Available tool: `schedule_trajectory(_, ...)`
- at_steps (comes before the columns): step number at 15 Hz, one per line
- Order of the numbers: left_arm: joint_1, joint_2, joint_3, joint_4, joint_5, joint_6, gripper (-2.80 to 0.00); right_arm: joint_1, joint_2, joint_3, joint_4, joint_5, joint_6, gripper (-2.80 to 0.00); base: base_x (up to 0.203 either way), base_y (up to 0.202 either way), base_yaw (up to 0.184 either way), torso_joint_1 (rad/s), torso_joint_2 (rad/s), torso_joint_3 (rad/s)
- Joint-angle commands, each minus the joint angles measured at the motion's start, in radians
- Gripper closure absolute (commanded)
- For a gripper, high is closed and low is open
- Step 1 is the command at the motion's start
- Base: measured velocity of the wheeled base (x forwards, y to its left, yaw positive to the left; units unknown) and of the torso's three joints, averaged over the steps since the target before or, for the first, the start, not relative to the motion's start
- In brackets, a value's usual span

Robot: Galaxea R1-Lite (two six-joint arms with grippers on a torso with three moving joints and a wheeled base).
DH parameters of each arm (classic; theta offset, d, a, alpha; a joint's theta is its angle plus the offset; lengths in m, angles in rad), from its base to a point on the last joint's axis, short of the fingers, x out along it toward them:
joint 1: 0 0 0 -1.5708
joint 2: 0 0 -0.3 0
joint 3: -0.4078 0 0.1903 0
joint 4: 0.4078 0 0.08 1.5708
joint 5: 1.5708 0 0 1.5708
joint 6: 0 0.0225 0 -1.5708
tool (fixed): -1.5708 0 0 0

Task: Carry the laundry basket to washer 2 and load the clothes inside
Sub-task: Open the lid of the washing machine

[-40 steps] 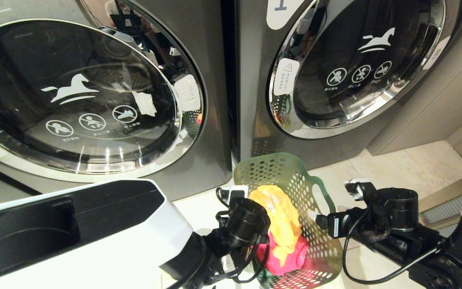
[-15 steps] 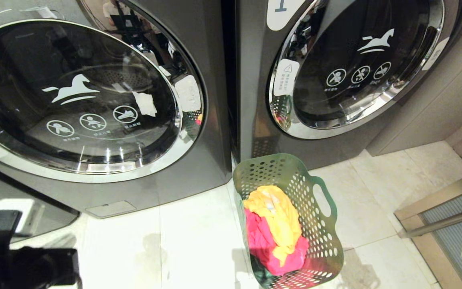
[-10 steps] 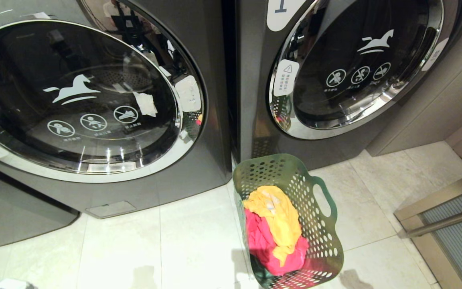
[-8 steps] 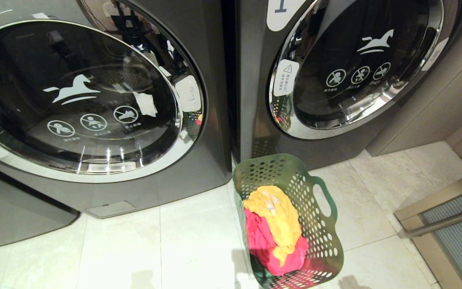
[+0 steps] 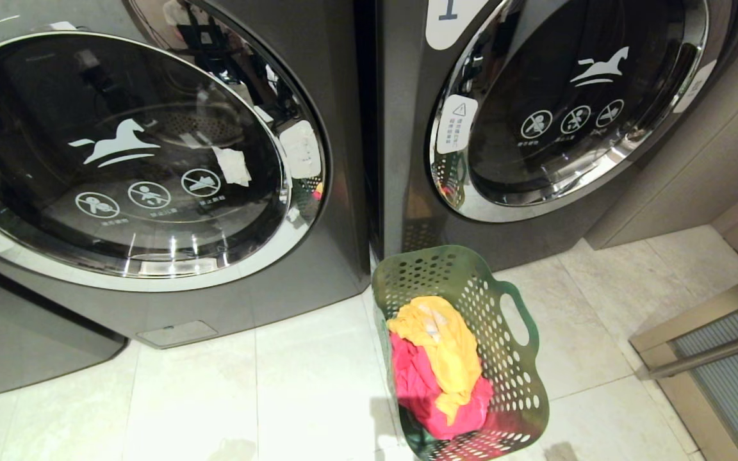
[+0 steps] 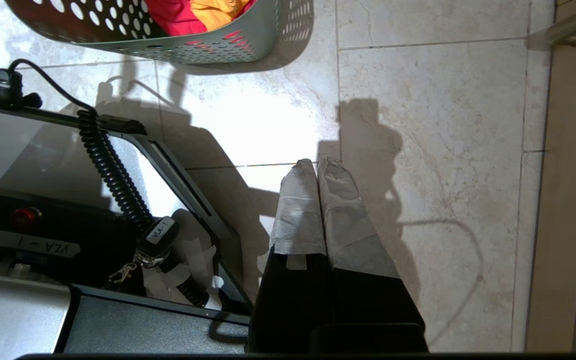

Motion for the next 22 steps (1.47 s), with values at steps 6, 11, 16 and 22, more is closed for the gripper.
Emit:
schedule_trajectory(6, 0.282, -0.167, 0.0, 0.005, 0.001, 0.003, 0.0, -0.176, -0.166, 0.0, 0.004, 0.004, -0.066, 0.0, 0.0, 0.0, 0.0, 0.0, 0.0, 0.0)
schedule_trajectory(11, 0.383, -0.544, -0.004, 0.019, -0.006, 0.038, 0.0, -0.22, -0.291, 0.0, 0.006, 0.023, -0.079, 0.0, 0.0, 0.0, 0.0, 0.0, 0.0, 0.0)
schedule_trajectory(16, 0.404, -0.808, -0.002, 0.06, -0.009, 0.077, 0.0, -0.157, -0.441, 0.0, 0.002, 0.05, -0.106, 0.0, 0.0, 0.0, 0.0, 0.0, 0.0, 0.0)
schedule_trajectory(22, 0.405, -0.807, -0.003, 0.063, -0.006, 0.064, 0.0, -0.144, -0.572, 0.0, 0.0, 0.029, -0.035, 0.0, 0.0, 0.0, 0.0, 0.0, 0.0, 0.0)
